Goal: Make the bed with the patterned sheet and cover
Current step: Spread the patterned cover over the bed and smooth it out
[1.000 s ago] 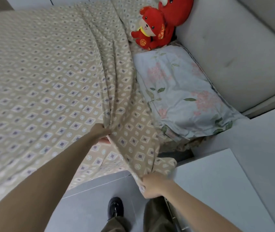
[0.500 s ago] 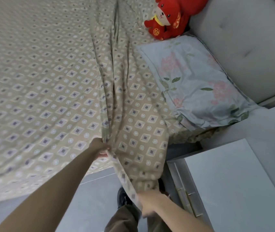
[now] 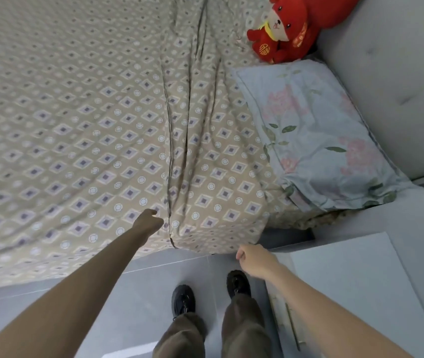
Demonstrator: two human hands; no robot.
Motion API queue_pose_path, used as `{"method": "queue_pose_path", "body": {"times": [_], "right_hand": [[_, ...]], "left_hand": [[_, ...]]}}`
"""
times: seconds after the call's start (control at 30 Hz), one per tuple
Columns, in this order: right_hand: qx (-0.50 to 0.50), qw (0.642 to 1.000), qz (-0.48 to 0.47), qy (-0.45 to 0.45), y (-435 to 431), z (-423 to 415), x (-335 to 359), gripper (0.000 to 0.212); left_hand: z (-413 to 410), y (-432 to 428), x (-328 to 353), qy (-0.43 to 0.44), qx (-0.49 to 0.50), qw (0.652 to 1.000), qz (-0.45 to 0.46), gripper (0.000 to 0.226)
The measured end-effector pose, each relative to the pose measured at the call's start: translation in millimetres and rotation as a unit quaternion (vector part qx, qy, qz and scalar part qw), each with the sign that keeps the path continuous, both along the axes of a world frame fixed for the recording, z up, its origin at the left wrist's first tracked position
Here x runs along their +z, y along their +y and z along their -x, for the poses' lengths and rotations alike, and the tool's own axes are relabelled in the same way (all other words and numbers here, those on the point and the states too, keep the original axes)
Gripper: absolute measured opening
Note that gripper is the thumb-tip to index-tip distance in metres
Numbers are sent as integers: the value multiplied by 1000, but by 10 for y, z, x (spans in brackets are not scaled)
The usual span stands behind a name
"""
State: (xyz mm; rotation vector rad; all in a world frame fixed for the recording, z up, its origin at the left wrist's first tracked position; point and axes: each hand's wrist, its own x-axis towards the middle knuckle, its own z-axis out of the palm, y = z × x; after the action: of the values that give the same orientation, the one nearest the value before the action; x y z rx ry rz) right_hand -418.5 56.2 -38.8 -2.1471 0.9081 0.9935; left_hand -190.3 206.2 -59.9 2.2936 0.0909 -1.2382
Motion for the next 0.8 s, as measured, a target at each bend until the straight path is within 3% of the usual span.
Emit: {"method": "queue_pose_path", "body": {"times": [0.27,0.47,0.8], "right_hand": [[-52,993,85,-61,-828,-481,-91,24],[-48,990,97,-94,-1618,-1227,-502,23],[-113,986,71,-96,-2472,-2051,-1254,42]], "left_hand": [[-174,-355,-91,2,35,999,15,48],[-590,-879,-433,8,89,996,12,52],[-1136,-1616,-1034,-164,33,983,-76,46]]}}
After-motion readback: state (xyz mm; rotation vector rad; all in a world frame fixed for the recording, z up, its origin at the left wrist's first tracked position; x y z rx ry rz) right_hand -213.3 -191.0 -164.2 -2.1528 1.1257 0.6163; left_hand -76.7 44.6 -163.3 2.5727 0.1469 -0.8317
